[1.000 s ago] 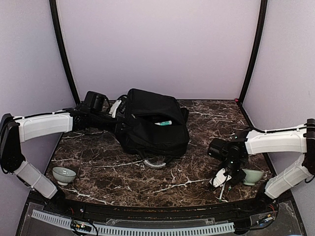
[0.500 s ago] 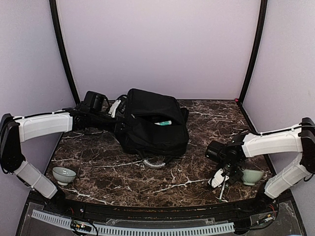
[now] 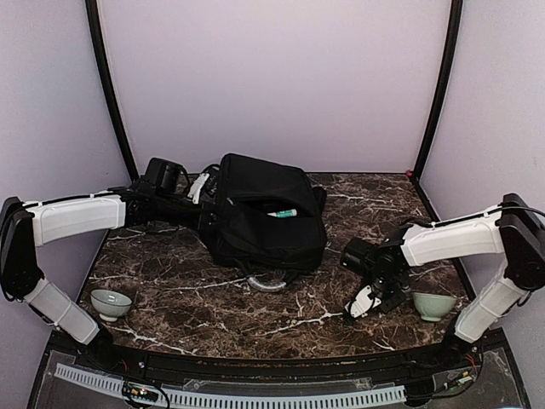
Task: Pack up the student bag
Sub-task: Move the pen to the center of the board, then grab the pen from the center of the board.
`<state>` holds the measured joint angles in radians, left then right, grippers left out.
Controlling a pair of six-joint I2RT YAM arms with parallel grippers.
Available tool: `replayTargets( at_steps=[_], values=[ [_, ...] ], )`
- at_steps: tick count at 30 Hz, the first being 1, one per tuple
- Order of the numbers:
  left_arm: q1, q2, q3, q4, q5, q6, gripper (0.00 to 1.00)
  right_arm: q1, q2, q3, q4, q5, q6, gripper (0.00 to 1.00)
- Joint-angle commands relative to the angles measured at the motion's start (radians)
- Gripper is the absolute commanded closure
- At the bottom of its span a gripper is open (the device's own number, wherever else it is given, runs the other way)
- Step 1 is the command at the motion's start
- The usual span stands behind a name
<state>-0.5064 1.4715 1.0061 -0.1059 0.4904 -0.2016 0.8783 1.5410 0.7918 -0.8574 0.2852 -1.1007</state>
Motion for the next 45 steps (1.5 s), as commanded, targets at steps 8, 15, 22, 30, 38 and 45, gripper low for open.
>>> replayTargets(
  at_steps=[8, 15, 22, 30, 38, 45],
  values=[
    [0.011, -0.044, 0.028, 0.095, 0.041, 0.036, 1.00, 0.007, 0.220, 0.241, 0.059, -0.230, 0.142, 0.69],
    [0.013, -0.043, 0.029, 0.095, 0.046, 0.034, 1.00, 0.014, 0.310, 0.375, 0.026, -0.334, 0.257, 0.60],
    [0.014, -0.043, 0.030, 0.096, 0.051, 0.033, 1.00, 0.040, 0.356, 0.416, 0.034, -0.360, 0.293, 0.82],
    [0.015, -0.045, 0.028, 0.096, 0.049, 0.032, 1.00, 0.084, 0.320, 0.568, -0.057, -0.431, 0.295, 0.94],
    [0.015, -0.039, 0.031, 0.095, 0.055, 0.029, 1.00, 0.095, 0.247, 0.834, -0.068, -0.466, 0.260, 0.96],
    [0.015, -0.048, 0.034, 0.088, 0.062, 0.034, 1.00, 0.070, 0.332, 0.911, 0.178, -0.258, 0.285, 0.99]
  ],
)
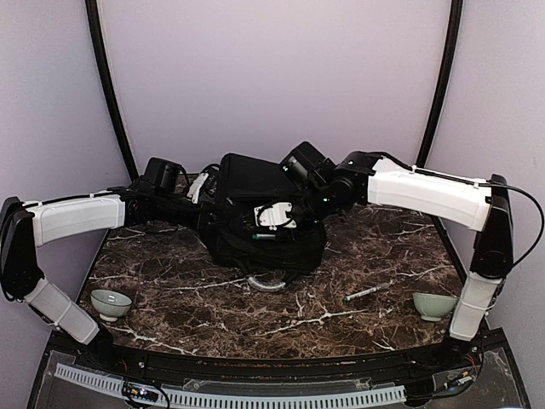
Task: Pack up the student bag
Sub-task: Grab the pen from the center of the board, then place the pen in the lower front pocket of the bag.
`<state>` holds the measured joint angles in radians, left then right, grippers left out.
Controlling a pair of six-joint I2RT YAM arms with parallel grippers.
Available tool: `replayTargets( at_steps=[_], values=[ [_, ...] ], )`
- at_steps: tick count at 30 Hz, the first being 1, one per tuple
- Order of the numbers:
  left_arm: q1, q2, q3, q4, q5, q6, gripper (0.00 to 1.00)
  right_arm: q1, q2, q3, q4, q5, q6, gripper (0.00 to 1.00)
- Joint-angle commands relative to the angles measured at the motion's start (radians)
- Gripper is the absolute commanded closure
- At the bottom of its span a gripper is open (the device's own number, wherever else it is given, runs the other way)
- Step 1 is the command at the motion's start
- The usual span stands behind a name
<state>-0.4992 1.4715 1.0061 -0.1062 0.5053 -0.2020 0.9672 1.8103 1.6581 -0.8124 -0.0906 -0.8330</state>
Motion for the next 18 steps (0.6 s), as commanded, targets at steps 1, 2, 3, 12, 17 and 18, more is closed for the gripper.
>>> replayTargets(
  at_steps=[1, 2, 3, 12, 17, 18],
  values=[
    [0.008, -0.048, 0.034, 0.088, 0.047, 0.034, 1.00, -0.029, 0.084, 0.053, 0.159, 0.143, 0.021, 0.99],
    [0.008, -0.048, 0.034, 0.087, 0.047, 0.035, 1.00, -0.040, 0.105, 0.060, 0.187, 0.169, 0.022, 0.99],
    [0.007, -0.047, 0.036, 0.087, 0.048, 0.035, 1.00, -0.049, 0.125, 0.066, 0.214, 0.195, 0.019, 0.99],
    [0.008, -0.043, 0.036, 0.088, 0.063, 0.029, 1.00, -0.108, 0.308, 0.158, 0.469, 0.394, 0.009, 1.00],
    [0.007, -0.045, 0.034, 0.089, 0.062, 0.032, 1.00, -0.129, 0.292, 0.118, 0.690, 0.529, 0.055, 0.67],
    [0.007, -0.043, 0.035, 0.091, 0.062, 0.031, 1.00, -0.126, 0.269, 0.108, 0.663, 0.490, 0.070, 0.64]
  ],
)
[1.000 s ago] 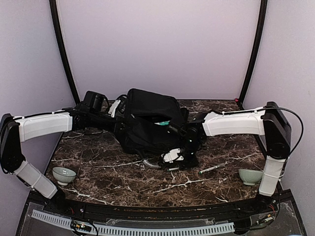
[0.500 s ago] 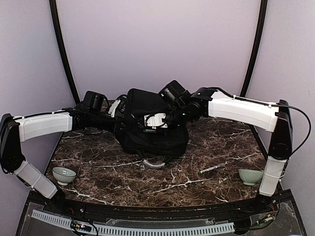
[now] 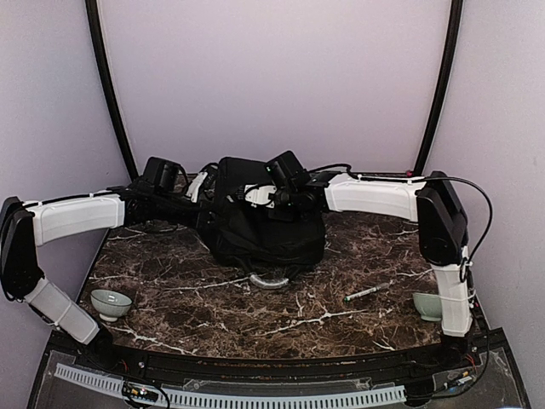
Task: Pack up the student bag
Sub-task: Place the pen in the lower front pocket of the bag, then grab the pen from the center of the board.
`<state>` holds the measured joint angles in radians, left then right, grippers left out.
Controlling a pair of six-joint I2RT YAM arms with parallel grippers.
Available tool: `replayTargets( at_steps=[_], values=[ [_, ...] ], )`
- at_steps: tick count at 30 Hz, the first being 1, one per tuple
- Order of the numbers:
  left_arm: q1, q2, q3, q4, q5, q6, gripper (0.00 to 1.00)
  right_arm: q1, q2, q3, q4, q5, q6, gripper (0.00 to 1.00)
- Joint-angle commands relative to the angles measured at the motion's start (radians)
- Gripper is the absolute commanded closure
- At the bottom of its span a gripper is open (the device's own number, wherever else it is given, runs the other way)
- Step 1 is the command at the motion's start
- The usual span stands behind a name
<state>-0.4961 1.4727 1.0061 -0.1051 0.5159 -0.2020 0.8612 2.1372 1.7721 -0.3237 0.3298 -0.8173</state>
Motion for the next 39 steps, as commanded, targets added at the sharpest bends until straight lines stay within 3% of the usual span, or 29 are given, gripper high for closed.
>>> replayTargets(
  at_steps=[1, 9, 15, 20, 26, 33, 39],
  values=[
    [0.005, -0.044, 0.034, 0.088, 0.052, 0.030, 1.00, -0.016, -0.088, -0.028, 0.155, 0.037, 0.073, 0.62],
    [0.005, -0.043, 0.035, 0.088, 0.059, 0.027, 1.00, -0.002, -0.328, -0.185, -0.139, -0.326, 0.182, 0.59],
    [0.004, -0.043, 0.037, 0.085, 0.058, 0.029, 1.00, -0.008, -0.473, -0.350, -0.372, -0.482, 0.122, 0.60],
    [0.004, -0.043, 0.037, 0.084, 0.056, 0.031, 1.00, -0.047, -0.592, -0.539, -0.488, -0.482, 0.035, 0.59],
    [0.005, -0.041, 0.040, 0.084, 0.059, 0.030, 1.00, -0.087, -0.621, -0.715, -0.562, -0.363, -0.031, 0.58],
    [0.004, -0.044, 0.039, 0.083, 0.055, 0.032, 1.00, -0.096, -0.580, -0.854, -0.466, -0.187, -0.047, 0.56],
    [0.005, -0.043, 0.039, 0.082, 0.054, 0.033, 1.00, -0.099, -0.518, -0.862, -0.448, -0.192, -0.038, 0.63]
  ],
)
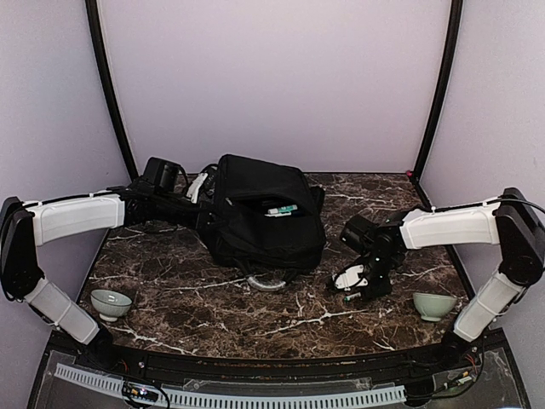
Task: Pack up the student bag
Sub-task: Grab the pen from the center of the board, then place the pen in the lower front pocket of the bag.
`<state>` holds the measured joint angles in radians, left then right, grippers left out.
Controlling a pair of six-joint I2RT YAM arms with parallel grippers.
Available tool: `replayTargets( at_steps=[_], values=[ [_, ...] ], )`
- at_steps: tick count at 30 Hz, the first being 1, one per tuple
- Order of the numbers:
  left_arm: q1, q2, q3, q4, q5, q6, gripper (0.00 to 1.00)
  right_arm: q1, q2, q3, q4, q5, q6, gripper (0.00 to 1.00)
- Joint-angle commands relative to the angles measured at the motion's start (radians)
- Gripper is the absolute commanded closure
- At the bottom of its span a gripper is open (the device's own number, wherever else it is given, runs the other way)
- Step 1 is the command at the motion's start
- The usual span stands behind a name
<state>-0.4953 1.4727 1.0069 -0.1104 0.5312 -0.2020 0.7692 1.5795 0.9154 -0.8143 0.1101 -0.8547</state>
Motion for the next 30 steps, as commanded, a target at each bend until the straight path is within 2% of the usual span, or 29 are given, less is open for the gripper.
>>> replayTargets(
  at_steps=[1, 4, 12, 19, 25, 30],
  values=[
    [0.003, -0.043, 0.038, 0.087, 0.039, 0.033, 1.00, -0.007, 0.049, -0.002, 0.046, 0.032, 0.002, 0.67],
    [0.004, -0.041, 0.039, 0.087, 0.039, 0.033, 1.00, -0.007, 0.079, 0.003, 0.067, 0.061, 0.011, 0.78],
    [0.003, -0.041, 0.038, 0.087, 0.039, 0.034, 1.00, -0.007, 0.123, 0.067, 0.090, 0.060, 0.015, 0.92],
    [0.004, -0.030, 0.038, 0.088, 0.042, 0.032, 1.00, 0.041, 0.136, 0.425, -0.003, -0.092, 0.057, 0.97],
    [0.003, -0.013, 0.044, 0.084, 0.051, 0.028, 1.00, 0.111, 0.201, 0.655, -0.036, -0.059, 0.033, 0.98],
    [0.005, -0.017, 0.040, 0.086, 0.050, 0.026, 1.00, 0.134, 0.271, 0.759, 0.044, -0.058, 0.032, 0.98]
  ],
)
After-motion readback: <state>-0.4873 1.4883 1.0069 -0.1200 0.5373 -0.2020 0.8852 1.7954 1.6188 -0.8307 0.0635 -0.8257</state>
